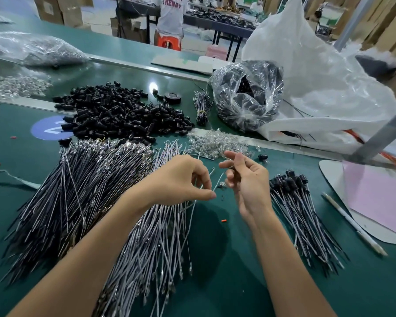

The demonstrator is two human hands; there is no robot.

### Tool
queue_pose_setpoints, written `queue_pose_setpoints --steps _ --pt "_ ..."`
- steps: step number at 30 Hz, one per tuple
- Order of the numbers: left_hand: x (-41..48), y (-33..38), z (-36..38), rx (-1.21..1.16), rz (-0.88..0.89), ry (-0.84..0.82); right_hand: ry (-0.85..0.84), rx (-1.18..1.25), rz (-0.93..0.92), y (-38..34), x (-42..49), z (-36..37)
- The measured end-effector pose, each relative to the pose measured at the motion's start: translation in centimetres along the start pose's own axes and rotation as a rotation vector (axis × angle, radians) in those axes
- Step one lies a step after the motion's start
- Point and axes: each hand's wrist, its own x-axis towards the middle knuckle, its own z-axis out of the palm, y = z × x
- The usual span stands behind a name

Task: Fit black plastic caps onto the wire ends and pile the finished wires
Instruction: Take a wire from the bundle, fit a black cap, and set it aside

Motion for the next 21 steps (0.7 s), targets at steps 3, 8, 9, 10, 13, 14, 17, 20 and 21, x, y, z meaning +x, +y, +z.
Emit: queue_pose_setpoints --steps 3,8,9,10,13,14,17,20,21 --pt "-0.3 0.7 -0.5 -0.020 -0.019 -0.124 -0.016 0.021 0.016 -0.1 -0.1 -0.1" --pt "-2.2 -0.2 -5.1 0.097 -0.194 -0.016 -0.040 0.105 0.039 -0.7 -0.1 -0.9" --pt "-2.7 -0.8 -6.0 0.196 -0.279 0.115 -0.046 0.110 0.048 -0.8 -0.1 -1.0" --pt "-3.3 -1.5 -6.7 0.310 -0.385 0.236 -0.048 0.112 0.057 -0.8 -0.1 -1.0" --pt "-4.9 -3.0 -7.4 0.521 -0.658 0.318 -0.034 0.127 0.082 -0.6 0.0 -1.2" --pt "-5.2 -3.2 -7.3 0.533 -0.693 0.294 -0.031 0.132 0.090 -0.5 0.1 -1.2" --pt "-5.3 -3.5 -6.8 0.535 -0.725 0.287 -0.044 0.112 0.114 -0.4 0.3 -1.3" --pt "-4.9 -3.5 -6.8 0.467 -0.734 0.275 -0.060 0.050 0.127 -0.4 0.3 -1.3" --pt "-4.8 -3.5 -6.9 0.447 -0.732 0.268 -0.064 0.039 0.127 -0.4 0.3 -1.3"
